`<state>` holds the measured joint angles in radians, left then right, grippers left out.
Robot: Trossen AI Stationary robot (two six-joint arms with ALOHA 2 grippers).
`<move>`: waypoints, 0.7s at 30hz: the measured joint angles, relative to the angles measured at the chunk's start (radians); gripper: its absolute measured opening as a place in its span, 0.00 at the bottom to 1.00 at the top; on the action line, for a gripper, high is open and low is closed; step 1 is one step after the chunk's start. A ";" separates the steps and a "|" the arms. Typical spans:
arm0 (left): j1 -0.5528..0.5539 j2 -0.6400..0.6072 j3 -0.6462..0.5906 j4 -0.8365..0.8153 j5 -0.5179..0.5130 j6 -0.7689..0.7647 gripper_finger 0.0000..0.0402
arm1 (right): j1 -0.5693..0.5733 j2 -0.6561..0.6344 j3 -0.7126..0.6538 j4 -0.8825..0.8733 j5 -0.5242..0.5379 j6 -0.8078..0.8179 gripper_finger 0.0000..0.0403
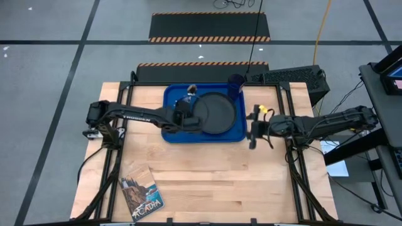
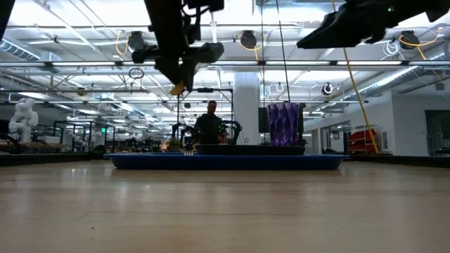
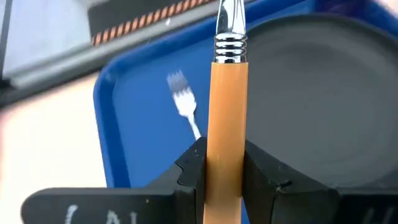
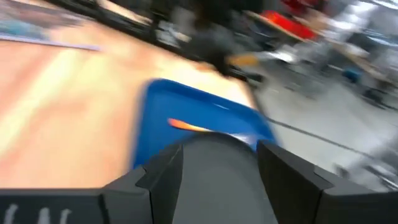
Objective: Pick and place plate/cup/fork/spoon on tray
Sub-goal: Put the yellow spoon on the blue serving tray to the left of the orange fork
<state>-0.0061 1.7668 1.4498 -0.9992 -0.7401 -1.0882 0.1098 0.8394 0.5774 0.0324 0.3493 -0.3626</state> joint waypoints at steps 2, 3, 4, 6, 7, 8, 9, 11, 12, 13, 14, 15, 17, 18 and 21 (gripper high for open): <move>0.013 0.001 -0.008 -0.027 0.035 -0.065 0.19 | 0.001 0.005 0.000 0.005 -0.100 0.000 0.49; 0.020 0.000 -0.020 -0.025 0.049 -0.090 0.19 | 0.001 0.006 0.000 0.009 -0.139 0.001 0.49; 0.026 0.000 -0.036 -0.018 0.063 -0.109 0.19 | 0.001 0.006 0.000 0.007 -0.170 0.006 0.49; 0.042 0.001 -0.073 -0.020 0.084 -0.136 0.19 | 0.002 0.006 0.000 0.002 -0.201 0.020 0.49; 0.050 0.001 -0.094 -0.024 0.102 -0.148 0.19 | 0.003 0.006 0.000 0.002 -0.206 0.022 0.49; 0.062 0.001 -0.115 -0.021 0.130 -0.161 0.19 | 0.003 0.006 0.000 0.001 -0.208 0.022 0.49; 0.074 0.001 -0.138 -0.012 0.164 -0.175 0.19 | 0.003 0.006 0.000 0.000 -0.206 0.017 0.49; 0.097 0.001 -0.189 0.014 0.238 -0.198 0.19 | 0.003 0.006 0.000 0.000 -0.192 0.004 0.49; 0.105 0.001 -0.215 0.037 0.262 -0.205 0.19 | 0.002 0.006 0.000 0.000 -0.190 0.001 0.49; 0.111 0.001 -0.235 0.065 0.281 -0.209 0.19 | 0.002 0.006 0.000 0.000 -0.190 0.000 0.49; 0.117 0.001 -0.250 0.088 0.296 -0.214 0.19 | 0.002 0.006 0.000 0.000 -0.190 -0.001 0.49; 0.123 0.001 -0.262 0.100 0.309 -0.220 0.19 | 0.002 0.006 0.000 0.000 -0.191 -0.001 0.49; 0.144 0.001 -0.279 0.117 0.336 -0.234 0.19 | 0.002 0.006 0.000 0.000 -0.193 0.000 0.49; 0.155 0.001 -0.284 0.130 0.351 -0.236 0.19 | 0.002 0.006 0.000 0.000 -0.193 0.000 0.49; 0.190 0.001 -0.286 0.140 0.374 -0.231 0.19 | 0.003 0.006 0.000 -0.007 -0.193 0.000 0.49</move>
<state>0.1837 1.7679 1.1641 -0.8591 -0.3658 -1.3190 0.1123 0.8455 0.5774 0.0258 0.1562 -0.3626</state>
